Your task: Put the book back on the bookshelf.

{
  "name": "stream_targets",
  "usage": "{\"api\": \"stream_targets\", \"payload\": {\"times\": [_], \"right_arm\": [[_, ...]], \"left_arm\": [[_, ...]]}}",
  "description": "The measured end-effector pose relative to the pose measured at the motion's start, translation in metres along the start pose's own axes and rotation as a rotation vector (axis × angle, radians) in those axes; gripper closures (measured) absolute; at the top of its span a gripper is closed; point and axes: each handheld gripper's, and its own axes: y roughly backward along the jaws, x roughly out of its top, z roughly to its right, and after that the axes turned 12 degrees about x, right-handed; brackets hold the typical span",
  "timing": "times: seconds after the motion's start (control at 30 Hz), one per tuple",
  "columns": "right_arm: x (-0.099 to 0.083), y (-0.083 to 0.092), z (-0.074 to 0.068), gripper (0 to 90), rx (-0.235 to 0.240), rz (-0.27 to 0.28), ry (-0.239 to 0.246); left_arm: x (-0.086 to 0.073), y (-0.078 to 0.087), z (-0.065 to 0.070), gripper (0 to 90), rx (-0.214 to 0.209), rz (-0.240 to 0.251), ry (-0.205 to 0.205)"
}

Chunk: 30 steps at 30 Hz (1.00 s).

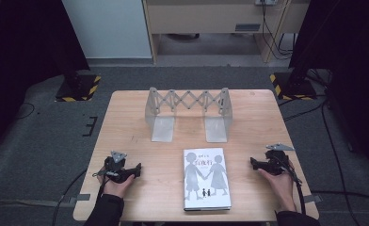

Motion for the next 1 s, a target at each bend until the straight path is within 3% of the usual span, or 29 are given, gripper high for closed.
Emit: {"api": "stream_targets", "payload": {"times": [0.13,0.17,0.27,0.47,0.57,0.6,0.8,1.0], "right_arm": [[0.003,0.005,-0.005,10.2,0.016,0.008,0.017],[0.004,0.010,-0.008,11.2,0.032,0.038,0.006],[0.005,0.017,-0.012,15.3,0.047,0.077,0.016],[0.008,0.025,-0.023,21.6,0.038,0.114,0.072],[0.010,0.031,-0.026,26.6,0.065,0.152,0.064],[0.010,0.032,-0.027,27.2,0.087,0.147,0.058],[0.012,0.037,-0.033,29.2,0.108,0.147,0.075],[0.013,0.041,-0.039,30.2,0.139,0.144,0.078]], "left_arm": [[0.002,0.007,0.002,18.9,0.007,0.046,0.000],[0.004,0.011,0.003,20.0,-0.012,0.066,0.006],[0.005,0.014,0.006,21.1,-0.019,0.083,0.007],[0.008,0.022,0.013,23.6,-0.056,0.153,0.002],[0.011,0.028,0.018,23.3,-0.071,0.178,-0.003],[0.011,0.028,0.019,22.9,-0.074,0.183,-0.005],[0.014,0.034,0.030,21.5,-0.085,0.200,-0.029],[0.017,0.041,0.042,22.6,-0.140,0.225,-0.030]]}}
